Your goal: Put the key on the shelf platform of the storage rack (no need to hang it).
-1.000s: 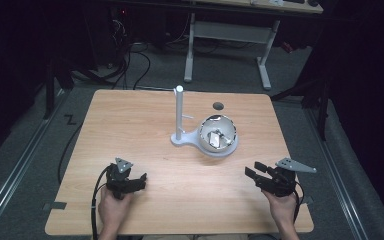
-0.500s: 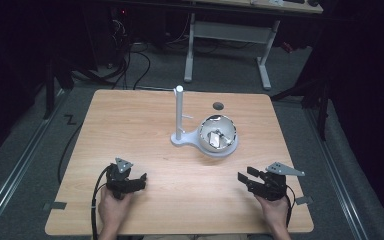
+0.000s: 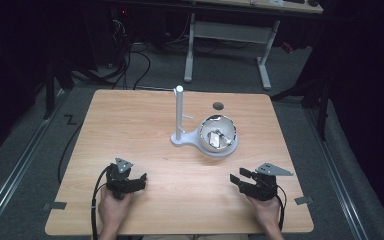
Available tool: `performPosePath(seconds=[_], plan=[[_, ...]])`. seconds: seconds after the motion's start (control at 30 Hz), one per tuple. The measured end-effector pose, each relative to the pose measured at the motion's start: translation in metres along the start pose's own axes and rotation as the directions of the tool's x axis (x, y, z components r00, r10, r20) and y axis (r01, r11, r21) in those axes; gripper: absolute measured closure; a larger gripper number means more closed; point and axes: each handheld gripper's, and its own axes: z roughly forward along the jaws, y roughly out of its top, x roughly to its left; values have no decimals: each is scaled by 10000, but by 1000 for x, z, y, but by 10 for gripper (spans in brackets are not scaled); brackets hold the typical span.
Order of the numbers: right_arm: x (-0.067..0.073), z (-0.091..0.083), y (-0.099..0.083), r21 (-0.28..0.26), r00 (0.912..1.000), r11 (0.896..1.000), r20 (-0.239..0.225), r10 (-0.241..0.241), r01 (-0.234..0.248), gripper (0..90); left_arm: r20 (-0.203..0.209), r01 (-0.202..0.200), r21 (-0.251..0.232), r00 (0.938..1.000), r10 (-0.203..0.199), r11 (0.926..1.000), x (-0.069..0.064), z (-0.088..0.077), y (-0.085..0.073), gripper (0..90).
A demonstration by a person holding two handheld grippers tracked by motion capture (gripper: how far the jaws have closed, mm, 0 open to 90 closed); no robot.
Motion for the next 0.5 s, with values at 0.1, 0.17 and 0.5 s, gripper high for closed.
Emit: performPosePath(seconds=[0.1, 0.17, 0.5], plan=[[1, 4, -1, 62, 9999, 9999, 19, -136, 136, 475, -2, 0, -1, 10000, 0, 10000, 0, 0, 0, 158], [3, 8, -2, 93, 9999, 9998, 59, -150, 149, 475, 0, -5, 2, 10000, 5, 10000, 0, 0, 0, 158], [4, 21, -2, 402, 9988, 9982, 187, -450, 442, 476, -2, -4, 3, 10000, 4, 10000, 0, 0, 0, 158]])
